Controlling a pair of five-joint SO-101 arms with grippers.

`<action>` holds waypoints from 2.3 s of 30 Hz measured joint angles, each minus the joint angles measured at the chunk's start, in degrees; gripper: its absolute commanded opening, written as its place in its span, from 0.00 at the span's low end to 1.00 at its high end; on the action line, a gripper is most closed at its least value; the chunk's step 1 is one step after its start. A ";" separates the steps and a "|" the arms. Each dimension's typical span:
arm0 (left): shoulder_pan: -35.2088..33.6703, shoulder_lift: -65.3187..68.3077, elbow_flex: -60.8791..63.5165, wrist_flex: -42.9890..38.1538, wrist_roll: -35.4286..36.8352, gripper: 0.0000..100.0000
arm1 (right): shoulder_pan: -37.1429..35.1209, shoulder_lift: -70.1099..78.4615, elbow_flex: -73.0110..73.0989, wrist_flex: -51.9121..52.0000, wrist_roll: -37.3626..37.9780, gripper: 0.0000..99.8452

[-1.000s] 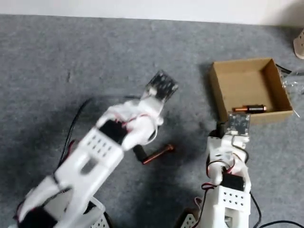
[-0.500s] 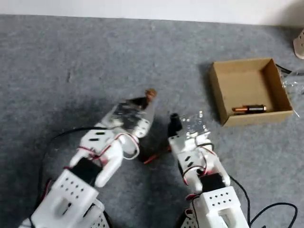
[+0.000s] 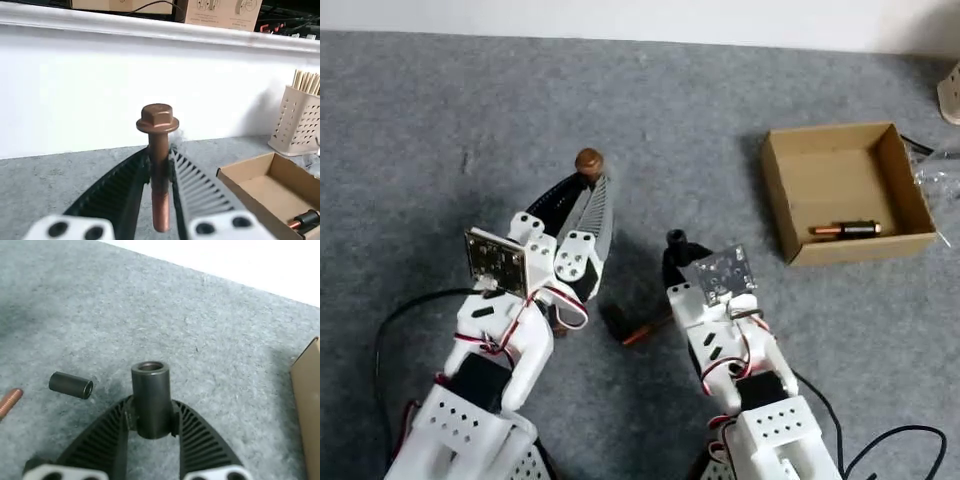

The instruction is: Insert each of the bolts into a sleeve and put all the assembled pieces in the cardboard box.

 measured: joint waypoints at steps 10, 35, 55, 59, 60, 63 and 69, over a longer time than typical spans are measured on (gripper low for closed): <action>1.58 -0.26 0.00 -1.49 0.26 0.01 | 0.00 0.00 0.35 -9.76 0.00 0.00; 8.70 -0.26 6.24 -11.52 19.78 0.01 | -5.19 0.00 0.35 -14.95 11.08 0.00; 6.86 20.66 5.98 -25.67 19.78 0.01 | -4.84 0.00 0.35 -14.95 11.43 0.00; 6.86 20.66 5.98 -27.60 19.78 0.01 | -4.92 0.00 0.35 -14.95 11.43 0.00; 6.86 20.48 5.98 -28.13 19.78 0.01 | -4.92 0.00 0.35 -14.95 11.43 0.00; 6.86 19.08 5.98 -28.92 19.87 0.01 | -4.92 0.00 0.35 -14.95 11.43 0.00; 6.86 17.14 5.63 -28.92 19.87 0.01 | -4.92 0.00 0.35 -14.95 11.43 0.00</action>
